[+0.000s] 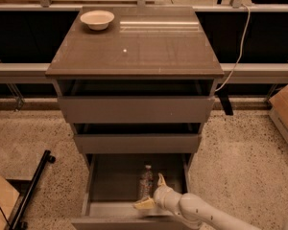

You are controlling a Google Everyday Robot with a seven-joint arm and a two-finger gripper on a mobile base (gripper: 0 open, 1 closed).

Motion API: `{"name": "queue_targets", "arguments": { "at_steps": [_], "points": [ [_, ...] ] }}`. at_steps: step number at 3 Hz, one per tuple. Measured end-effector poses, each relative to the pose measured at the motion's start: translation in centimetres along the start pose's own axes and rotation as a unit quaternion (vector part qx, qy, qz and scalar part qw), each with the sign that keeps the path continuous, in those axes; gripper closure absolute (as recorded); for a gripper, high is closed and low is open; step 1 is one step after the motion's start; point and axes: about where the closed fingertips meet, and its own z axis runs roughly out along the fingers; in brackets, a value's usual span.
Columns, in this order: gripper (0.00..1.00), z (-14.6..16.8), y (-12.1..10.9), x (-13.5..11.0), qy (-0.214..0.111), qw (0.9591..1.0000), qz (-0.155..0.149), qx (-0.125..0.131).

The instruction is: Place water bottle into bottom drawer

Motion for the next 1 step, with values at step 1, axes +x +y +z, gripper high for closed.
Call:
{"name": "queue_targets", "arguments": {
  "at_steps": [1],
  "points": [
    [0.0, 0.02, 0.02, 0.02, 0.0, 1.0, 0.0, 0.0]
  ]
}}
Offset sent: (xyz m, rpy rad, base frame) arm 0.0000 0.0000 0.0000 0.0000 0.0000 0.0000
